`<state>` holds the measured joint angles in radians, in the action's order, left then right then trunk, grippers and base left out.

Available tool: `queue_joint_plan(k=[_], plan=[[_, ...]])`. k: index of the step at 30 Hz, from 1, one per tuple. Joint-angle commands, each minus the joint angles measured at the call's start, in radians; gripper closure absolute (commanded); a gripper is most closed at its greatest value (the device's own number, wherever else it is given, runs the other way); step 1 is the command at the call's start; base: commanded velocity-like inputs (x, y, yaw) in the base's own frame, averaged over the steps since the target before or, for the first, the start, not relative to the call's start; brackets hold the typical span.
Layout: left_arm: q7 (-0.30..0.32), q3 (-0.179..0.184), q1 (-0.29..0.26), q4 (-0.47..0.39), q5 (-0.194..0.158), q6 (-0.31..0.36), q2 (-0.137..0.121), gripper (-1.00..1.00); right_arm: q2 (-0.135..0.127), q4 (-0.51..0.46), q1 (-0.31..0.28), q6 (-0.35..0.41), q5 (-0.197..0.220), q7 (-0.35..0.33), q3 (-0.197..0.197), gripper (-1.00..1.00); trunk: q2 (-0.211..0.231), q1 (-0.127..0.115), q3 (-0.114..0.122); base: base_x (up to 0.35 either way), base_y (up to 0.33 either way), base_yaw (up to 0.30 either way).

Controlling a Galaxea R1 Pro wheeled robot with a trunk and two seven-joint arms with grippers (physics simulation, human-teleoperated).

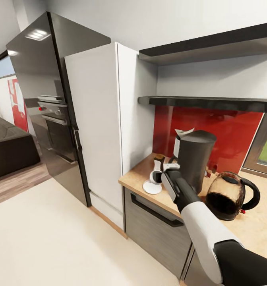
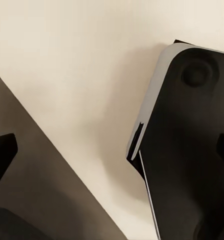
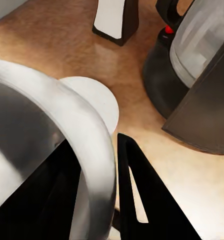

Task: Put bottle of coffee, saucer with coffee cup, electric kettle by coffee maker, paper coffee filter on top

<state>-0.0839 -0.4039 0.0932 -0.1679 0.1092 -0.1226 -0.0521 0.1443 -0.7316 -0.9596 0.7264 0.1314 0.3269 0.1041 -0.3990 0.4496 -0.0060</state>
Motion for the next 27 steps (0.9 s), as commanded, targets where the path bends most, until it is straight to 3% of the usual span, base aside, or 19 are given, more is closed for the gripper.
queue_joint_plan(k=[1, 10, 20, 27], plan=[[-0.002, -0.006, 0.0, 0.0, 0.01, -0.002, 0.001, -1.0, 0.0, 0.01, 0.0, 0.002, 0.01, 0.008, 0.004, 1.0, -0.001, 0.0, -0.001, 0.0, 0.0, -0.006], [-0.002, -0.005, 0.0, 0.009, 0.012, -0.002, -0.001, -1.0, 0.003, 0.082, 0.0, 0.002, 0.01, 0.007, 0.002, 1.0, -0.001, 0.0, -0.001, 0.012, 0.0, -0.001], [-0.002, -0.003, 0.0, 0.011, 0.013, 0.0, -0.001, -1.0, 0.003, 0.121, 0.0, 0.002, 0.01, 0.007, 0.002, 1.0, -0.001, 0.0, -0.001, 0.263, 0.0, 0.0], [-0.002, -0.003, 0.002, 0.011, 0.013, 0.0, -0.001, -1.0, 0.003, 0.157, 0.0, 0.002, 0.01, 0.007, 0.001, 1.0, -0.001, 0.0, -0.001, 0.065, 0.0, 0.0]])
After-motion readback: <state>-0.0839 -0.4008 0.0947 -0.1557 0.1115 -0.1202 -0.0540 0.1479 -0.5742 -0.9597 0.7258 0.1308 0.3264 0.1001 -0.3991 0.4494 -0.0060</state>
